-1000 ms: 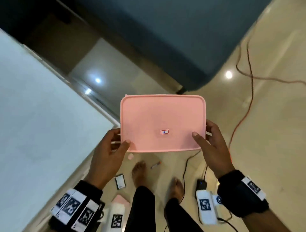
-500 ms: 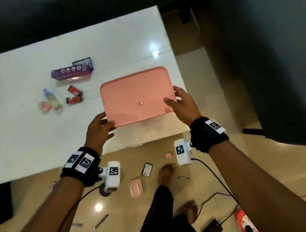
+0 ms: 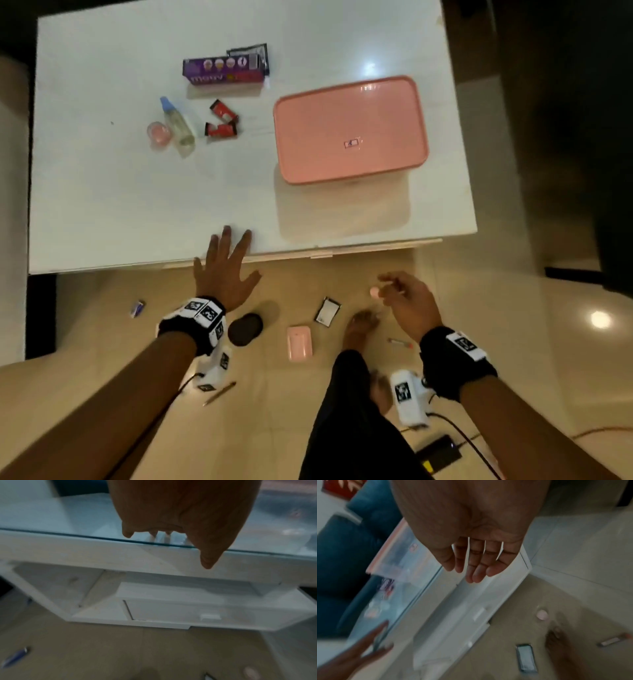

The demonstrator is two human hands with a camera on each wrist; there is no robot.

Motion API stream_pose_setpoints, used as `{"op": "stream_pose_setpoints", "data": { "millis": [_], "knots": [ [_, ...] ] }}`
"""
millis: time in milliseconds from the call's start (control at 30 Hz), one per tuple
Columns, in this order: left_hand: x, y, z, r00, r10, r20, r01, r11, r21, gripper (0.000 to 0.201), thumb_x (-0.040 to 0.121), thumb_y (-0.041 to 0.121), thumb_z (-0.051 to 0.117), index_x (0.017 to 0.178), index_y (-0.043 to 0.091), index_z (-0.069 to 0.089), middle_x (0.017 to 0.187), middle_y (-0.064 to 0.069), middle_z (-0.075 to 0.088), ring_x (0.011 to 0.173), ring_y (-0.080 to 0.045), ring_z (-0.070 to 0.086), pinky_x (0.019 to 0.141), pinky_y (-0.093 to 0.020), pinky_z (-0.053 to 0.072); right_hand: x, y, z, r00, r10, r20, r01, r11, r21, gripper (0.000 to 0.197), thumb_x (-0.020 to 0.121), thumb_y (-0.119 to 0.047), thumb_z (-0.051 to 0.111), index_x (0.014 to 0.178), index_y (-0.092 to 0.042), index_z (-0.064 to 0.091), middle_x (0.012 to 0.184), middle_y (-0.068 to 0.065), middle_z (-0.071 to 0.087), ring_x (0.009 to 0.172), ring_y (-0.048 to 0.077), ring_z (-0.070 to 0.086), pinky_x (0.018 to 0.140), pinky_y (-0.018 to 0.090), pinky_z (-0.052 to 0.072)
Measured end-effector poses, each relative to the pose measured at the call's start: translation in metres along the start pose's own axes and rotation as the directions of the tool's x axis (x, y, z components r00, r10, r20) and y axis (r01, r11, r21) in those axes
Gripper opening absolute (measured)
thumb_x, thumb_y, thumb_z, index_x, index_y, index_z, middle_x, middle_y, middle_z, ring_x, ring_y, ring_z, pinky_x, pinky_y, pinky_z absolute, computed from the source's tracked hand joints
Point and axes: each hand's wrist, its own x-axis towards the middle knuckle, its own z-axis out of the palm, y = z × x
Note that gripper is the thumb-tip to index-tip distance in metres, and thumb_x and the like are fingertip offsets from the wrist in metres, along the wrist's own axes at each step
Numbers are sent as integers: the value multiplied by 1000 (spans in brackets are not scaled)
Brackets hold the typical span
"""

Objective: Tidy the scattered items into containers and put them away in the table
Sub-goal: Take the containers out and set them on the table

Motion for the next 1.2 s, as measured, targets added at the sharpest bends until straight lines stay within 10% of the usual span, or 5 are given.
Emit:
{"op": "stream_pose_setpoints", "data": {
  "millis": [300, 433, 700, 967, 1200],
  "knots": [
    [33, -50, -9, 957, 275, 90, -289, 916, 277, 90, 82, 74, 36, 141, 49, -27, 156, 2, -33, 144, -30, -26, 107, -74, 0, -74, 126, 97, 854, 333, 399, -47, 813, -580, 13, 80, -43, 54, 92, -46, 60, 97, -14, 65, 97, 15, 62, 92, 28, 44],
    [34, -52, 4, 945, 325, 27, -317, 897, 308, 113, 72, 74, 56, 144, 44, -25, 158, -4, -27, 144, -37, -22, 103, -77, -1, -59, 170, 158, 830, 433, 353, -63, 701, -711, 37, 91, -40, 57, 128, -36, 50, 129, -6, 46, 117, 20, 54, 88, 22, 29],
    [39, -65, 20, 885, 440, -149, -366, 859, 358, 104, 77, 65, 59, 151, 37, -7, 162, -9, -10, 146, -40, -11, 104, -76, -2, 48, 244, 318, 910, 394, 129, -241, 754, -611, 96, 72, -55, 75, 147, -36, 18, 140, 11, 29, 118, 45, 49, 94, 49, 48],
    [40, -65, 31, 926, 305, -223, -245, 934, 258, 60, 92, 57, 41, 128, 9, 47, 131, -17, 50, 123, -33, 44, 100, -44, 32, 63, 279, 375, 926, 378, -28, -311, 716, -625, 78, 72, -30, 74, 137, -34, 30, 135, 11, 29, 112, 44, 49, 83, 43, 49],
    [37, -61, -1, 901, 413, -131, -381, 899, 217, 93, 82, 65, 53, 149, 44, -7, 162, 0, -13, 148, -30, -13, 108, -71, -5, -21, 190, 295, 956, 291, -30, -291, 957, 20, 68, 64, -19, 88, 112, -35, 43, 124, 5, 54, 104, 26, 55, 70, 28, 44]
  ]
}}
